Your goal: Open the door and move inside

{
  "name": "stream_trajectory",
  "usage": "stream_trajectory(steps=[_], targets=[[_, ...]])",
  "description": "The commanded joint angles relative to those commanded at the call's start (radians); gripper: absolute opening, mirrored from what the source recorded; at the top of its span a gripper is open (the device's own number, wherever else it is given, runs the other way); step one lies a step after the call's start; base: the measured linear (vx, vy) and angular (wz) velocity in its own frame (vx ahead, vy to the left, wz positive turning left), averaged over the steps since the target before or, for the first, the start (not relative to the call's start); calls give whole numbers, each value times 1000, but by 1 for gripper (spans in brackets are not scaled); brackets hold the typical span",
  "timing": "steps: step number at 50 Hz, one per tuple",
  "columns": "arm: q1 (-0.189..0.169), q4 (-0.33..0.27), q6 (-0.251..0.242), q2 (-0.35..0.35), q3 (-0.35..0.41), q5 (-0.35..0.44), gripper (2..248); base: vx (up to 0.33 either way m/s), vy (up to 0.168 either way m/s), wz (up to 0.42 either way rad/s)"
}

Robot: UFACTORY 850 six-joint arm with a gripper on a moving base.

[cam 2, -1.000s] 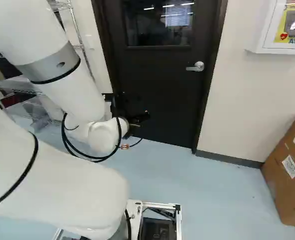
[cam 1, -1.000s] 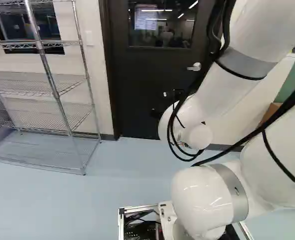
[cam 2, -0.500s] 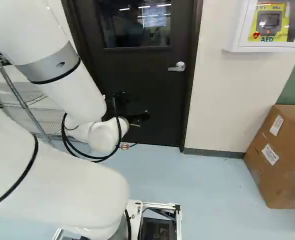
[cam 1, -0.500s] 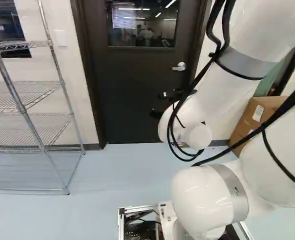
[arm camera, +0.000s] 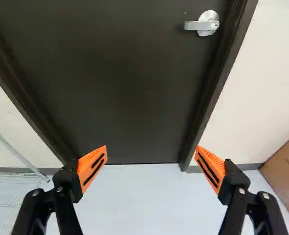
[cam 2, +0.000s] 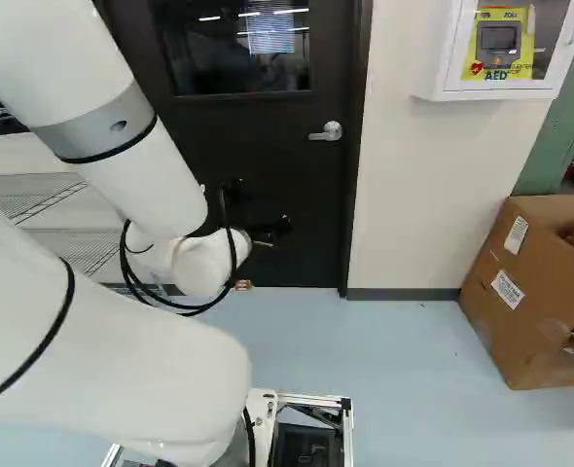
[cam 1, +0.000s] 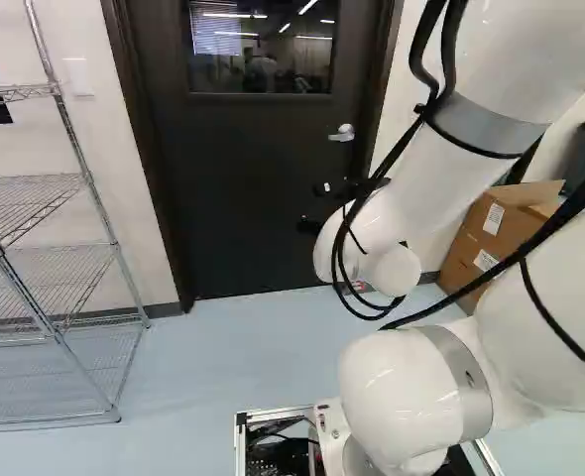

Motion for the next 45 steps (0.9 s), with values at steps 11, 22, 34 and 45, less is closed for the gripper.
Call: stream_trajectory(steps=[11,22,34,45], targets=[[0,0,0,0,0,0,247,113,104,-5],[0,0,0,0,0,0,247,153,89,3],[0,0,0,0,0,0,247,183,74,-15],[0,0,0,0,0,0,247,181,30,-6]])
